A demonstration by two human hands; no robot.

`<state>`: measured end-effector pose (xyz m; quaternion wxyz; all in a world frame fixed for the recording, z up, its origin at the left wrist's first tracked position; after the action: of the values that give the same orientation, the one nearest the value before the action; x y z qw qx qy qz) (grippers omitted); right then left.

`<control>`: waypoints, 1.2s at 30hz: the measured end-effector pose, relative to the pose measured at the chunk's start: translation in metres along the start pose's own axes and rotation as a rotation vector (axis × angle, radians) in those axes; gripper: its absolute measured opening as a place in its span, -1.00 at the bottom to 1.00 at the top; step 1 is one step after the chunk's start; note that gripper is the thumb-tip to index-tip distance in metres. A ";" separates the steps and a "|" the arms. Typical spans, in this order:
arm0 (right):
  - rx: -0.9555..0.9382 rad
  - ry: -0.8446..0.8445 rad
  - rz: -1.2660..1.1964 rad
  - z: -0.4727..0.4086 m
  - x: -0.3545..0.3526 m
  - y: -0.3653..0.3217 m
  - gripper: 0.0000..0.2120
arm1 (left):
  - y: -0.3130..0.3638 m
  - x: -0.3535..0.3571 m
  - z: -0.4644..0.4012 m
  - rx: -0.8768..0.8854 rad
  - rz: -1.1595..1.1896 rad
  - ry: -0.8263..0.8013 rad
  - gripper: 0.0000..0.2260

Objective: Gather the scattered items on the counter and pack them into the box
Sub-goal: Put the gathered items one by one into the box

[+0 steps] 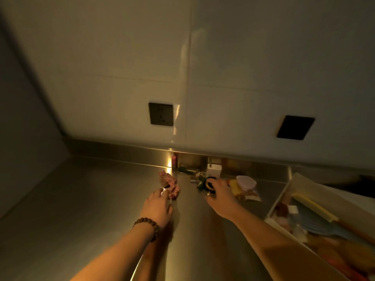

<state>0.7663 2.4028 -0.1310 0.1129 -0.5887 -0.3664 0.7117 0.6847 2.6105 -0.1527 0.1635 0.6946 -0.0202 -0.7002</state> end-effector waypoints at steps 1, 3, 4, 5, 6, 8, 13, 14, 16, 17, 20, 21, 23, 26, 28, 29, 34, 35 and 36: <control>0.007 -0.010 0.048 -0.008 0.009 0.002 -0.44 | -0.009 0.001 -0.003 -0.015 -0.002 -0.004 -0.52; 0.024 -0.010 0.147 -0.017 0.015 0.006 -0.40 | -0.018 0.001 -0.009 -0.035 0.001 -0.003 -0.48; 0.030 -0.006 0.180 -0.025 0.018 0.008 -0.39 | -0.023 0.001 -0.014 -0.048 0.009 -0.003 -0.45; 0.036 -0.002 0.207 -0.032 0.020 0.010 -0.39 | -0.026 0.002 -0.019 -0.059 0.021 -0.008 -0.41; 0.044 -0.003 0.231 -0.039 0.023 0.012 -0.38 | -0.028 0.003 -0.025 -0.060 0.031 -0.012 -0.36; 0.057 -0.022 0.288 -0.052 0.030 0.017 -0.36 | -0.029 0.007 -0.039 -0.045 0.048 -0.013 -0.29; 0.072 -0.032 0.426 -0.075 0.049 0.030 -0.33 | -0.027 0.024 -0.074 -0.020 0.061 -0.029 -0.29; 0.076 -0.024 0.449 -0.078 0.052 0.030 -0.34 | -0.027 0.028 -0.078 -0.020 0.059 -0.039 -0.30; 0.071 -0.003 0.508 -0.081 0.056 0.031 -0.36 | -0.027 0.035 -0.085 -0.020 0.082 -0.041 -0.31; 0.060 0.006 0.533 -0.082 0.057 0.031 -0.37 | -0.026 0.038 -0.087 -0.022 0.098 -0.034 -0.32; -0.006 0.001 0.517 -0.083 0.059 0.030 -0.40 | -0.024 0.043 -0.089 -0.028 0.140 -0.005 -0.34; -0.029 -0.010 0.483 -0.081 0.062 0.027 -0.43 | -0.022 0.044 -0.089 -0.022 0.156 0.007 -0.35; -0.060 -0.030 0.410 -0.074 0.071 0.022 -0.48 | -0.019 0.044 -0.085 0.000 0.187 0.037 -0.41; -0.068 -0.016 0.329 -0.060 0.083 0.017 -0.55 | -0.015 0.044 -0.076 0.037 0.206 0.057 -0.48; -0.081 -0.001 0.304 -0.051 0.086 0.016 -0.59 | -0.013 0.044 -0.068 0.061 0.208 0.073 -0.52; -0.096 0.003 0.302 -0.046 0.088 0.015 -0.62 | -0.013 0.045 -0.063 0.071 0.210 0.085 -0.54; -0.147 -0.001 0.241 -0.023 0.096 0.007 -0.73 | -0.011 0.049 -0.039 0.092 0.226 0.066 -0.64; -0.145 0.006 0.211 -0.019 0.096 0.005 -0.73 | -0.011 0.049 -0.034 0.093 0.239 0.051 -0.64; -0.142 0.022 0.173 -0.015 0.093 0.004 -0.73 | -0.011 0.048 -0.030 0.093 0.252 0.043 -0.65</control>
<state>0.7546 2.4613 -0.2044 0.0128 -0.6323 -0.3626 0.6845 0.7125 2.6141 -0.2024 0.2185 0.7081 -0.1362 -0.6575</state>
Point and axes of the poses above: each hand's wrist, its own z-axis away from the middle knuckle, its own x-axis out of the palm, y = z × x, the point moved 3 cm from there along -z, towards the middle knuckle, and after that the axes turned 5 degrees about -z, right-handed, at the moved point
